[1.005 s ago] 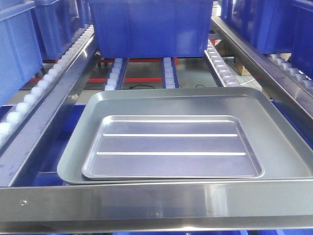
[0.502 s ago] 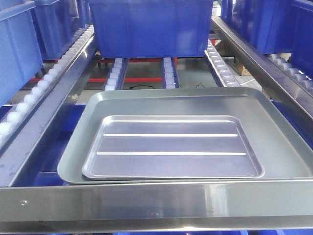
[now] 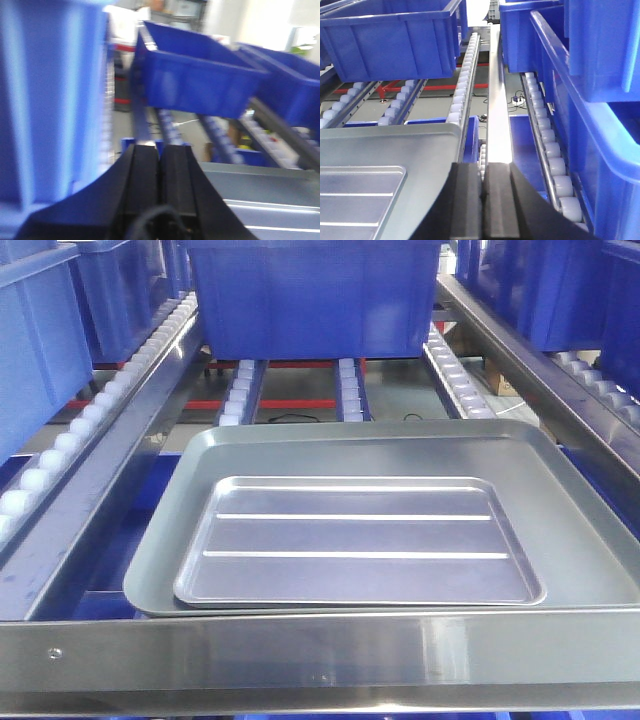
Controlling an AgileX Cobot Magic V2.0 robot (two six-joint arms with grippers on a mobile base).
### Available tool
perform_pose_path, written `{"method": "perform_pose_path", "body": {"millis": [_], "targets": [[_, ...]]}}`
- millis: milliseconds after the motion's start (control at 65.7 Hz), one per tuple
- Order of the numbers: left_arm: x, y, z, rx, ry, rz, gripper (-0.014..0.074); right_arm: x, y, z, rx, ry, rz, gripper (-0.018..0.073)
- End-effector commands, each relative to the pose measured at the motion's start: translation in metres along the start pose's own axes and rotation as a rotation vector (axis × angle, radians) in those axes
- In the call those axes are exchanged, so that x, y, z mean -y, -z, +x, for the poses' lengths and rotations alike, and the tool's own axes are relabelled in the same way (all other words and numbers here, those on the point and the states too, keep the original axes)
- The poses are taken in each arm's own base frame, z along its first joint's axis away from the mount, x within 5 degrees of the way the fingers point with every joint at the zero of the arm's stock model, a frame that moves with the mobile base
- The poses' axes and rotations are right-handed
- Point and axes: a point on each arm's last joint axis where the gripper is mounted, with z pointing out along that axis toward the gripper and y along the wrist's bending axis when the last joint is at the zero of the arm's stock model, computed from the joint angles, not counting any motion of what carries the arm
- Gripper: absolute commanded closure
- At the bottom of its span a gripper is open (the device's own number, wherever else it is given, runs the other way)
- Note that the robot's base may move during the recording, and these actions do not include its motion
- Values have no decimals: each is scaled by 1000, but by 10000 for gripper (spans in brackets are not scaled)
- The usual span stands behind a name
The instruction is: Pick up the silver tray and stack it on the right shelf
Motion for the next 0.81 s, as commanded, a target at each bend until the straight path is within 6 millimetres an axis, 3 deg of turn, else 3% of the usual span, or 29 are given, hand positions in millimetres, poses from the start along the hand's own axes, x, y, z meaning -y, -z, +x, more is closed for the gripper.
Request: {"method": "perform_pose_path", "body": {"millis": [0,289,791], "targets": [[-2,2,-9,119,-11,-54,692,0,2,-8,98,14,-2,510],[-13,-5,45,73,-127,-119,692,0,2,-8,98,14,-2,510],[-13,-5,44,68,-117,-122,692,0,2,-8,98,14,-2,510]]}}
